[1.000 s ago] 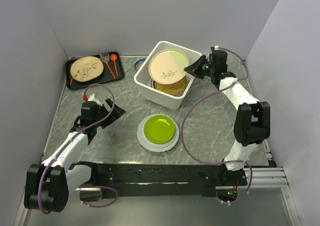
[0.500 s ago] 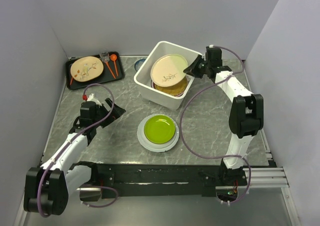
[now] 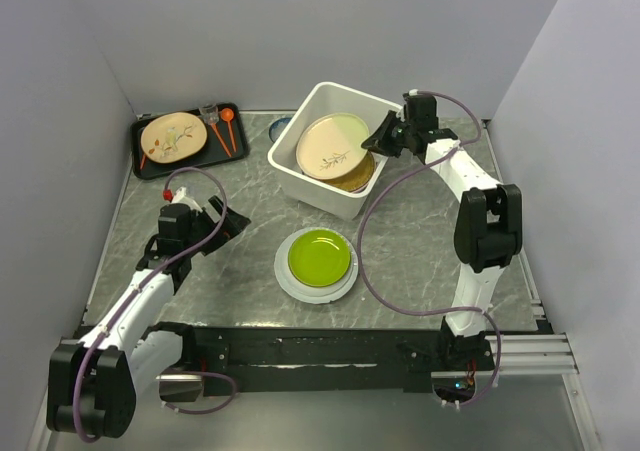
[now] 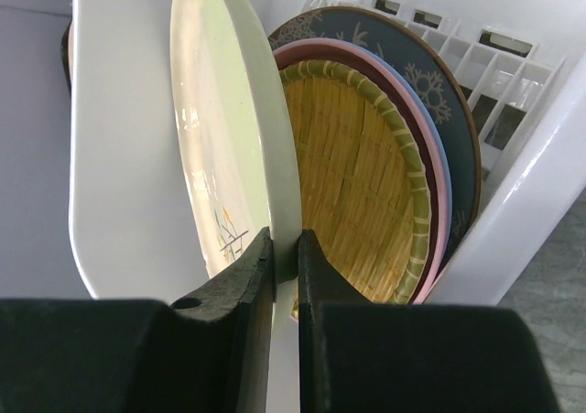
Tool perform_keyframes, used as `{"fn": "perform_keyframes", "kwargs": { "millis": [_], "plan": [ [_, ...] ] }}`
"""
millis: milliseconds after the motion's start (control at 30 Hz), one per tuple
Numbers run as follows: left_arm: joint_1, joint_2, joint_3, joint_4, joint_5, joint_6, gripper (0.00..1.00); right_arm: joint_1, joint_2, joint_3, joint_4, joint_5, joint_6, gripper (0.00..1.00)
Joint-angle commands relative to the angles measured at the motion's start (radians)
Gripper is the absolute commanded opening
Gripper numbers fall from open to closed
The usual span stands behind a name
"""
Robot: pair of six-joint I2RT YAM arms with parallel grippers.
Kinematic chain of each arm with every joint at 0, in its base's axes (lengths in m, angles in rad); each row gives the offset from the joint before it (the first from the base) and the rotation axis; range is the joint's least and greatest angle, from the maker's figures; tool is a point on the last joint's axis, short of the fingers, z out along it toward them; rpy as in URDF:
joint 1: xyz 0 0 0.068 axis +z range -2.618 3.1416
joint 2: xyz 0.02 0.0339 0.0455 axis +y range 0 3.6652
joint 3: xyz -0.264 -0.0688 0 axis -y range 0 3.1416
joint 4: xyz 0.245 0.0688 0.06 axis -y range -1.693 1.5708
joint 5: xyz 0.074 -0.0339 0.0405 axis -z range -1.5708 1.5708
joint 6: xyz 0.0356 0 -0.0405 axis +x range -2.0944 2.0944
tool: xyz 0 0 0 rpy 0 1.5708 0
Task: Place the plates into the plastic bin on the countertop
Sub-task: Place the plate in the plastic bin.
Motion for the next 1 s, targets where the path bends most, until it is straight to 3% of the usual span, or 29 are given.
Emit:
{"fn": "perform_keyframes", "kwargs": {
  "millis": [0, 167, 300, 967],
  "plan": [
    [-0.003, 0.013, 0.006, 0.023, 0.012, 0.014, 0.99, -0.001, -0.086, -0.013, 0.014, -0.021, -0.015, 0.1],
    [-0.003, 0.031, 0.007, 0.028, 0.029, 0.018, 0.99, 0.001, -0.124, -0.076, 0.022, -0.001, -0.02, 0.3],
    [-0.003, 0.022, 0.003, 0.028, 0.032, 0.018, 0.99, -0.001, -0.158, -0.114, 0.022, 0.019, -0.021, 0.38],
    [-0.014, -0.07, 0.006, 0.057, 0.135, 0.063, 0.99, 0.001, -0.347, -0.185, 0.076, 0.003, 0.0, 0.53]
  ]
}}
